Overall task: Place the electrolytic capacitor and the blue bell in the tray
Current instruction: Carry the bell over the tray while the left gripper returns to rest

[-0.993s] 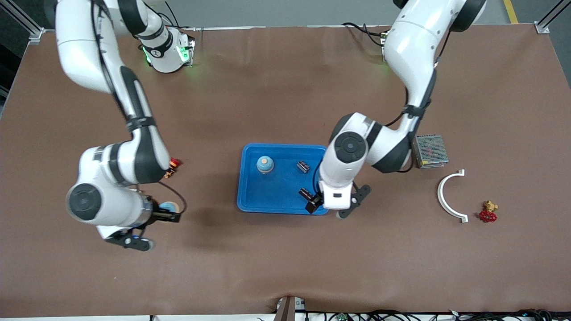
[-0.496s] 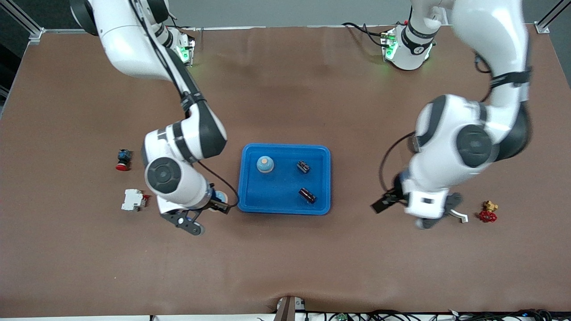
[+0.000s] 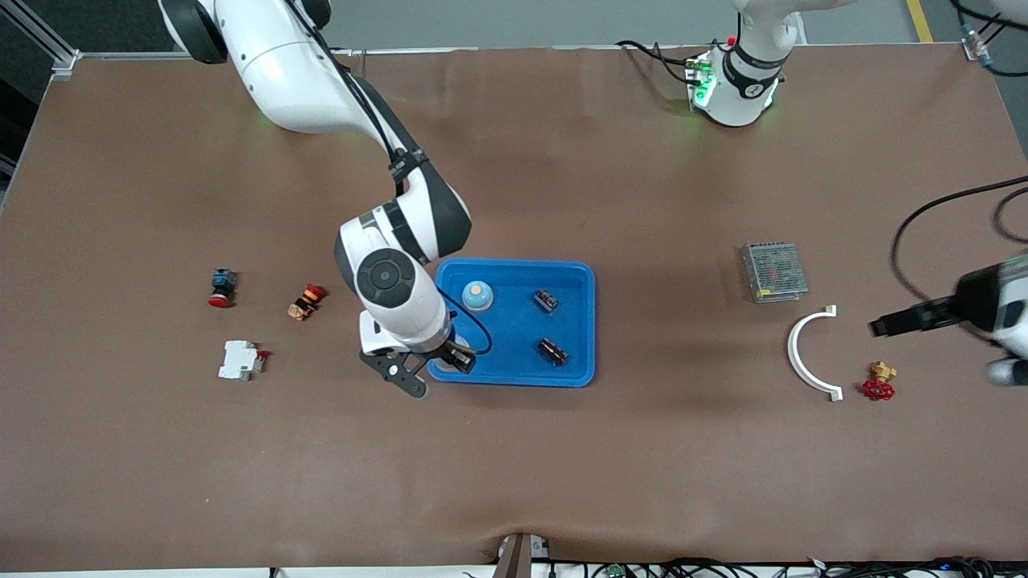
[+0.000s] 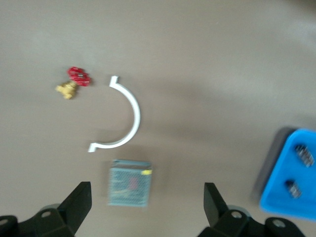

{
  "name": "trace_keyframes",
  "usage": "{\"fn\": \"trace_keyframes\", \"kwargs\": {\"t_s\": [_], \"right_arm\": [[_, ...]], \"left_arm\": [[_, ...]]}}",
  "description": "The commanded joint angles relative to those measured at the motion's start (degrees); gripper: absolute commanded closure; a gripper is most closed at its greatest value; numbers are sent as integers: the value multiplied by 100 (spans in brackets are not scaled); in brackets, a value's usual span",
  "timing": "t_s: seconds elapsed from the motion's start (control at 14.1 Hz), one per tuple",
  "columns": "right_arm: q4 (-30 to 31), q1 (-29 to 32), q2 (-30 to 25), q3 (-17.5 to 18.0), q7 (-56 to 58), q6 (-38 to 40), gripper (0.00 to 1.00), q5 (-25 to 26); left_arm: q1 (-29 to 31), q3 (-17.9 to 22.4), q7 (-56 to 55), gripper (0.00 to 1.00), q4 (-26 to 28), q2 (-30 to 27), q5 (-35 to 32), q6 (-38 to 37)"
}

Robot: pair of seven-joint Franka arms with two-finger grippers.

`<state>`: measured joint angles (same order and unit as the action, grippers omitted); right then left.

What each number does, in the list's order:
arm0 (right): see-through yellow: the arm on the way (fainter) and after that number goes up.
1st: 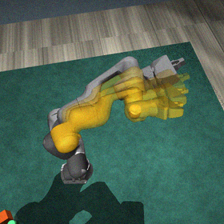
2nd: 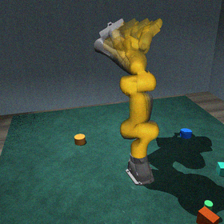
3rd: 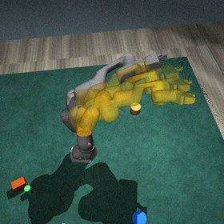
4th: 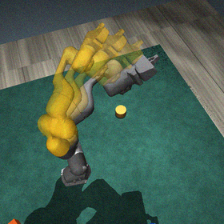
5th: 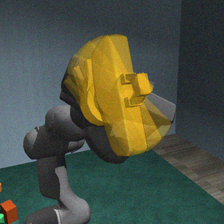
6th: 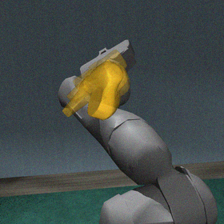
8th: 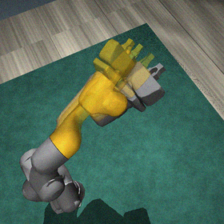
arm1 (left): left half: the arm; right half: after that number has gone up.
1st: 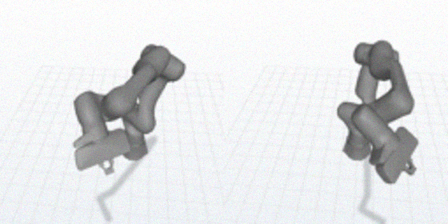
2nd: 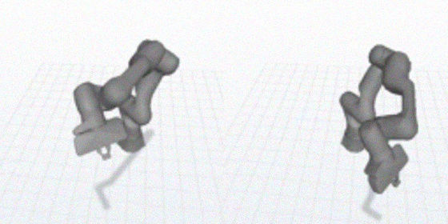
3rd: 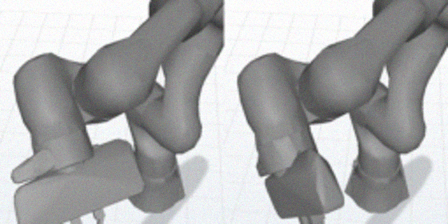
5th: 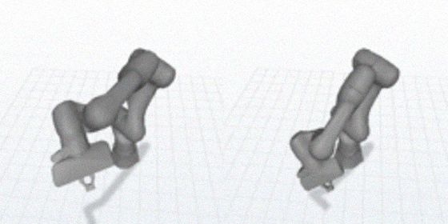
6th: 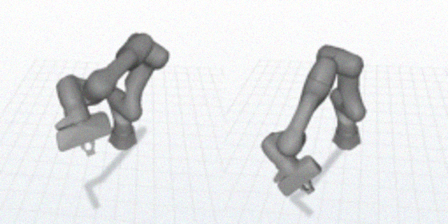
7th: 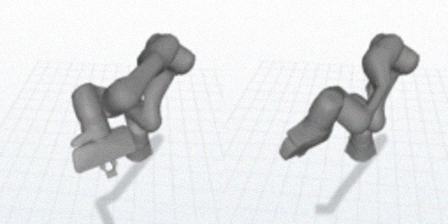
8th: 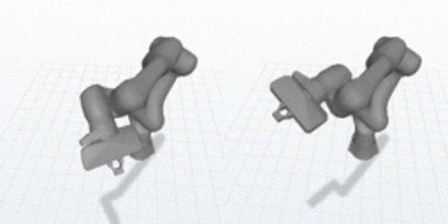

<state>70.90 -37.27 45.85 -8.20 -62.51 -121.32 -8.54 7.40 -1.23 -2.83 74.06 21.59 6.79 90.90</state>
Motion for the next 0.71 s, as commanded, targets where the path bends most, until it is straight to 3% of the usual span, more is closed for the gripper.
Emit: {"fn": "trace_keyframes", "kwargs": {"t_s": [0.0,0.28,0.5,0.64], "right_arm": [[302,-166,-6,-59,-287,-269,100,-77],[503,-324,117,-50,-314,-261,100,-77],[583,-421,170,-50,-314,-261,100,-86],[583,-500,240,-50,-332,-278,100,-95]], "left_arm": [[42,-17,676,0,275,-470,-106,-309],[15,-306,793,0,1257,-1488,-441,-293],[33,-746,776,0,2479,-2350,-590,708],[24,-904,583,0,2596,-2449,-582,780]]}}
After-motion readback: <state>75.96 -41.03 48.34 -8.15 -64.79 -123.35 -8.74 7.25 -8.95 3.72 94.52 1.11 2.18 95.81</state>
